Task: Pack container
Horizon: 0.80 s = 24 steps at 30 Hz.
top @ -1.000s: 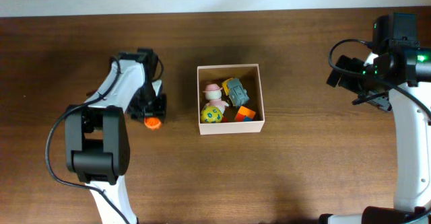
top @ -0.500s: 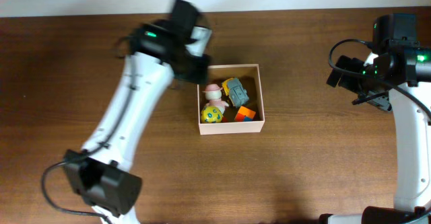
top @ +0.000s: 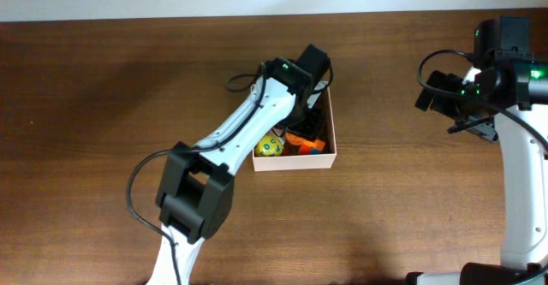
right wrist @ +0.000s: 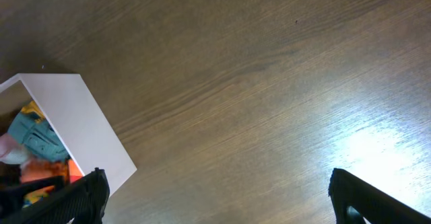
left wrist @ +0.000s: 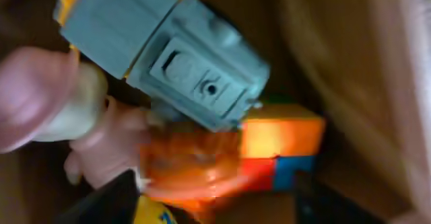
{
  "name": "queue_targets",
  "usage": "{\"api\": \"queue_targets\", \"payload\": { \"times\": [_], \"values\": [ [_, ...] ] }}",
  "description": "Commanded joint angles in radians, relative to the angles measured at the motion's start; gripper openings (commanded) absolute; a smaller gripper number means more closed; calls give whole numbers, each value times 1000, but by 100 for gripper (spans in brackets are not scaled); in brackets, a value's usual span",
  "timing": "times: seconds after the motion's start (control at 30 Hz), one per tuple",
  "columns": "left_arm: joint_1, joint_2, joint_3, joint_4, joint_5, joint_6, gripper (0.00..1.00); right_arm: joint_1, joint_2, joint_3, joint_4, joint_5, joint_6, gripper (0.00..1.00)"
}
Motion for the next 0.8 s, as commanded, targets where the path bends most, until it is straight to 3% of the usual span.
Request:
{"api": "queue_targets", "payload": {
  "times": [0.0, 0.03, 0.23, 0.53, 0.77],
  "values": [
    [3, -26, 18, -17, 8, -16, 92, -6, 4, -2, 0, -6, 5, 99],
    [5, -32, 35, -32, 8, -16, 99, -6, 4, -2, 0, -6, 5, 99],
    [43, -75, 212, -169, 0, -7, 99, -6, 4, -2, 0, -6, 5, 99],
    [178, -194, 552, -427, -197, -6, 99, -6, 4, -2, 0, -6, 5, 99],
    [369, -335, 589, -492, -240, -10, 99, -6, 4, -2, 0, -6, 5, 99]
  ]
}}
